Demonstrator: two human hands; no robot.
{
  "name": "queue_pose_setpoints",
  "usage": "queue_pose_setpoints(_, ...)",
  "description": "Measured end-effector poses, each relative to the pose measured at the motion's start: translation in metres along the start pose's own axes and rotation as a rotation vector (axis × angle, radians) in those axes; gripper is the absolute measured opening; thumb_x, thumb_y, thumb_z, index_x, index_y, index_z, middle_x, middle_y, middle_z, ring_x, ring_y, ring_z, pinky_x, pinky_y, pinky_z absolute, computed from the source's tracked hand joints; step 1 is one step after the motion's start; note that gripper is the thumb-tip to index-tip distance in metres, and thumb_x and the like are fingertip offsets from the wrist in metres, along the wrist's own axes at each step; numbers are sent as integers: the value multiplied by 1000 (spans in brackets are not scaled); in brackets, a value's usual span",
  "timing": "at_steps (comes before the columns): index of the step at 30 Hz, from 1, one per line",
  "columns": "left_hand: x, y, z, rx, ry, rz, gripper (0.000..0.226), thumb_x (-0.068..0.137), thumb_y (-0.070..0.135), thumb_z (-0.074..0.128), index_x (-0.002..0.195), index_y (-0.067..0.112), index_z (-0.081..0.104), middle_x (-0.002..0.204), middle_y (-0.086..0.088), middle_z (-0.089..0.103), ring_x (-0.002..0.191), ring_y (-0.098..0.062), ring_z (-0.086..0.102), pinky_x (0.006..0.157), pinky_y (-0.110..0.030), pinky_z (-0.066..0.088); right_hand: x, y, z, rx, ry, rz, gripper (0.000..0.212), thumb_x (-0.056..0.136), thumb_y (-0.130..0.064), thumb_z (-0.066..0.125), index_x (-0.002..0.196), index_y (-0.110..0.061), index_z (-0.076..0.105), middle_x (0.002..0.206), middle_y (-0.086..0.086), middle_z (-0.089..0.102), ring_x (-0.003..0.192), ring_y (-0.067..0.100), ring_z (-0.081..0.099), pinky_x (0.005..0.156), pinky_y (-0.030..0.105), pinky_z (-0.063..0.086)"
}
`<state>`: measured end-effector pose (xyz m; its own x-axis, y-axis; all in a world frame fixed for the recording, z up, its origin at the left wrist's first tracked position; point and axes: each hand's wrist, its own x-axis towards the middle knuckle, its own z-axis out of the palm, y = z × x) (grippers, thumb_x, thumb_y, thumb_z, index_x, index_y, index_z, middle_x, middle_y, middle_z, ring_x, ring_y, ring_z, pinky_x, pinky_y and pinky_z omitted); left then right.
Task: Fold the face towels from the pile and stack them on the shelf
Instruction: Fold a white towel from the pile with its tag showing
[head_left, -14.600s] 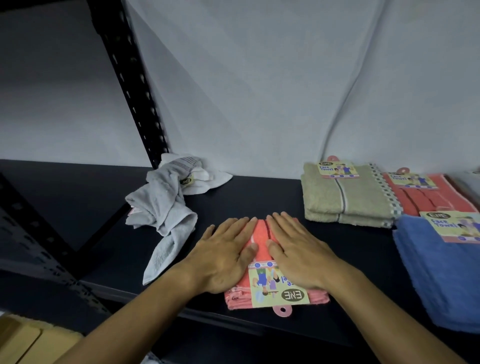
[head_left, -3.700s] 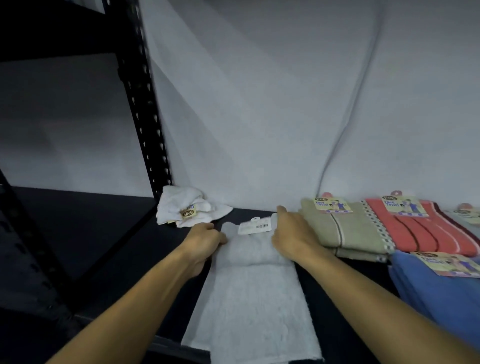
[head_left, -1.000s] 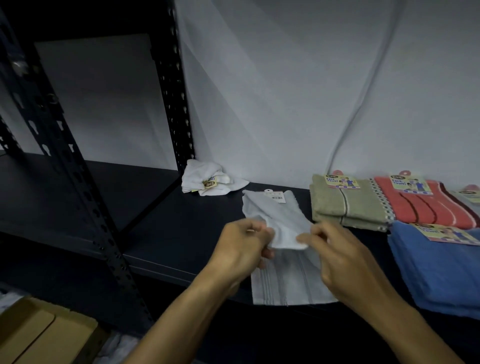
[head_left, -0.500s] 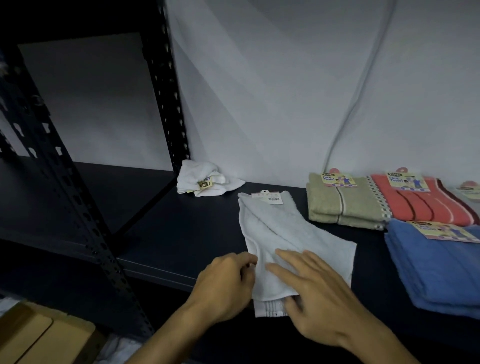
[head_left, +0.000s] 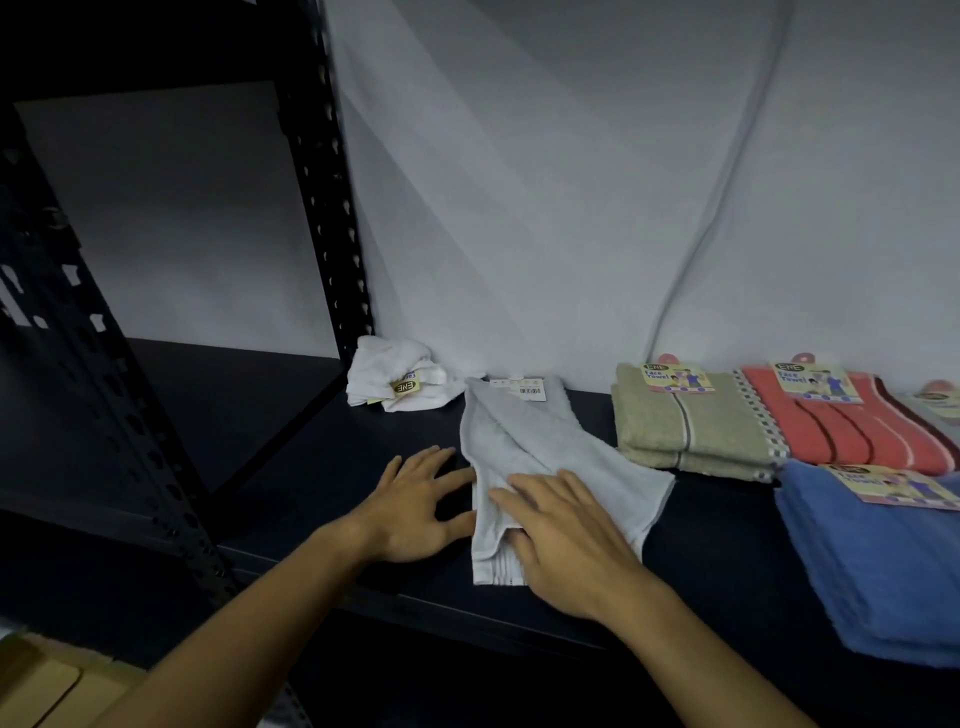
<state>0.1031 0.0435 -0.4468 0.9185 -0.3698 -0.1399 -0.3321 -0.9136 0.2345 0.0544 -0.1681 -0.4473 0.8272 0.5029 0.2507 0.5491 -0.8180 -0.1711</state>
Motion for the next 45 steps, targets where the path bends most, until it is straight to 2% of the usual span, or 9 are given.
queue_pose_setpoints(7, -2, -7, 7, 72, -48, 74, 68, 95, 69, 26, 153, 48, -2, 163, 8, -17, 146, -4, -23, 120, -45, -15, -1, 10, 10, 133, 201, -125, 41, 83, -21, 38, 106, -23, 72, 113, -6, 66, 108, 5, 49, 93, 25, 49)
queue_pose_setpoints(12, -2, -8, 9, 76, -40, 64, 69, 94, 71, 24, 153, 48, -4, 163, 7, -17, 145, -4, -26, 120, -46, -16, -1, 23, -18, 449, 432, 71, 48, 81, 2, 35, 109, -12, 72, 108, -2, 67, 103, 0, 57, 92, 6, 39)
queue_pose_setpoints(15, -2, -8, 11, 78, -29, 71, 69, 94, 71, 23, 153, 48, -4, 164, 6, -16, 145, -5, -26, 120, -47, -16, -6, 32, -33, 435, 535, 38, 47, 82, 4, 33, 107, -9, 71, 105, -2, 68, 101, 3, 59, 91, 10, 42)
queue_pose_setpoints(19, -2, -8, 12, 77, -11, 73, 70, 94, 71, 23, 154, 47, -3, 164, 6, -15, 146, -5, -25, 120, -46, -16, -15, 25, -28, 157, 383, -53, 49, 77, -7, 30, 102, -16, 71, 98, -7, 69, 91, 11, 61, 80, 24, 50)
queue_pose_setpoints(23, -3, -7, 12, 57, 2, 73, 72, 94, 72, 25, 155, 43, -1, 164, 7, -14, 146, -4, -23, 120, -44, -15, -22, 11, 0, 5, 182, -87, 45, 78, -18, 34, 101, -25, 72, 96, -14, 65, 85, 8, 61, 73, 20, 53)
queue_pose_setpoints(28, -11, -5, 10, -83, 119, 117, 68, 94, 65, 41, 154, 39, 23, 164, 11, 8, 149, -2, -4, 121, -32, -11, -23, 4, 10, 153, 195, 36, 46, 92, -34, 30, 123, -29, 64, 135, -17, 52, 124, -6, 37, 88, 1, 24)
queue_pose_setpoints(31, -14, -6, 10, -81, 200, 152, 64, 94, 58, 50, 151, 35, 33, 161, 13, 21, 147, -1, 8, 121, -27, -4, -23, 5, 15, 213, 253, 70, 44, 98, -35, 31, 134, -29, 55, 138, -22, 46, 126, -16, 25, 94, -3, 19)
queue_pose_setpoints(37, -18, -4, 11, -61, 245, 207, 65, 91, 56, 52, 149, 29, 39, 157, 12, 31, 145, -4, 19, 122, -28, 7, -27, -17, 10, 48, 203, 31, 40, 85, -25, 39, 108, -23, 71, 110, -9, 69, 100, 5, 63, 77, 13, 47)
queue_pose_setpoints(45, -17, -4, 12, -51, 222, 188, 67, 92, 57, 53, 150, 29, 34, 157, 13, 29, 144, -4, 20, 122, -31, 14, -21, -13, 13, -6, 110, -61, 42, 91, -43, 40, 122, -29, 65, 128, -10, 62, 121, 8, 55, 89, 19, 47)
